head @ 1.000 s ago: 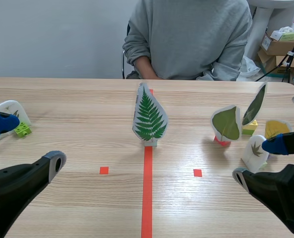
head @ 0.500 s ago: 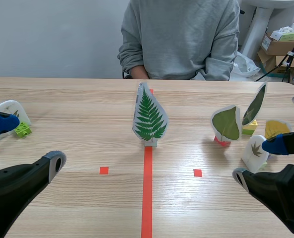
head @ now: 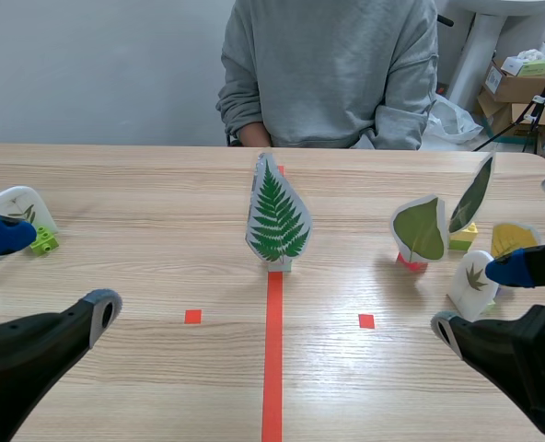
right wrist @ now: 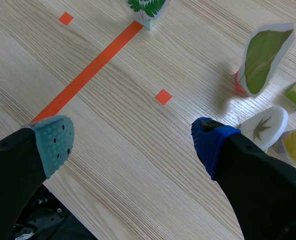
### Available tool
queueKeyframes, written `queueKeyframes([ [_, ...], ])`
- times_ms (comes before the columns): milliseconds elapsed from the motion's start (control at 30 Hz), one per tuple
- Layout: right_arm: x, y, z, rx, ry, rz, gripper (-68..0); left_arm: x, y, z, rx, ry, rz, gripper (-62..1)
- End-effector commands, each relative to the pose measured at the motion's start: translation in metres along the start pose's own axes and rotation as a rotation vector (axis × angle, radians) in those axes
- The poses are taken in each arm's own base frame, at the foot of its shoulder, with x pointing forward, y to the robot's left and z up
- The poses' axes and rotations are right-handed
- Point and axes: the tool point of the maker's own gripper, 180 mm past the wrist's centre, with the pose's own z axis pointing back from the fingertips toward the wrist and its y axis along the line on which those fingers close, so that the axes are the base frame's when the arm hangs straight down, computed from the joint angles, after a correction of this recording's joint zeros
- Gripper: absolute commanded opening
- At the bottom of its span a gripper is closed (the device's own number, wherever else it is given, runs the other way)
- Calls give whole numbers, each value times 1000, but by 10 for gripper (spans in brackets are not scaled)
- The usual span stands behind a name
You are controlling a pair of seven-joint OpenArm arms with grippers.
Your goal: Do the leaf sorting experiment
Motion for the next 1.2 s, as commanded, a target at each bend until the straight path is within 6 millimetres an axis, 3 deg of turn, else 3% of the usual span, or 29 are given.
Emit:
queueKeyframes([
  [0,3,-2,1,0,-9,12,-194,1,4,-2,8,7,-32,14],
  [133,3,-2,1,0,-9,12,-194,-15,23,-9,35,53,-88,14],
  [333,3,-2,1,0,-9,12,-194,-53,70,-29,57,87,-33,14],
  [533,3,-2,1,0,-8,13,-194,-77,97,-69,15,90,29,14],
  [667,2,-3,1,-1,-6,14,-194,-90,91,-106,-53,121,33,14],
  [833,2,-3,1,-1,-6,14,-194,-91,68,-151,-151,121,42,14],
  [1000,2,-3,1,-1,-6,14,-194,-85,59,-190,-151,104,64,-88],
  [1167,2,-3,1,-1,-6,14,-194,-78,57,-217,-129,97,69,-89],
])
